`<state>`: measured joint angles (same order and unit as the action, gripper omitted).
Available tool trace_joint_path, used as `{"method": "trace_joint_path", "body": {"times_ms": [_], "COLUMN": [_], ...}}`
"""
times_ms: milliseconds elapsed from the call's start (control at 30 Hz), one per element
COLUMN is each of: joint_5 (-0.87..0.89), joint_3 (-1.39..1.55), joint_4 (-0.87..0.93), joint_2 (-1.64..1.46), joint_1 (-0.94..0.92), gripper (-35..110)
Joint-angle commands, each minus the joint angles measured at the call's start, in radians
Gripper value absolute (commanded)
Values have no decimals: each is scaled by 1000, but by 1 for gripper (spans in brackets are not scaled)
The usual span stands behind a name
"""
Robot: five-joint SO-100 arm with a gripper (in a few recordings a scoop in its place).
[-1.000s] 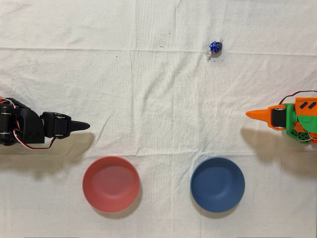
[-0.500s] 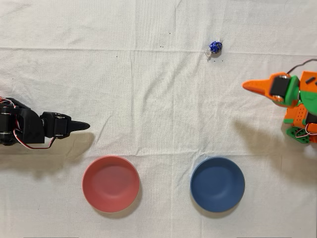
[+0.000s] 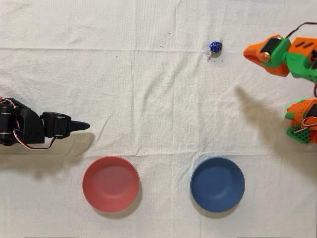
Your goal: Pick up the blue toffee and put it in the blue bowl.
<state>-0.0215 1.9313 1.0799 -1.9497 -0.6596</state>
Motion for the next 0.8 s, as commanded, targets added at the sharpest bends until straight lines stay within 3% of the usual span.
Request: {"method": "trace_joint_path", "body": {"times_ms": [0,500,767], "joint_5": [3,-78,-74], "joint_3": [-97,-281,-275], "joint_4": [6,6,-28], "joint_2": [60,330,434], "joint_1": [-54,-84,-71], "gripper": [2,35,42]}}
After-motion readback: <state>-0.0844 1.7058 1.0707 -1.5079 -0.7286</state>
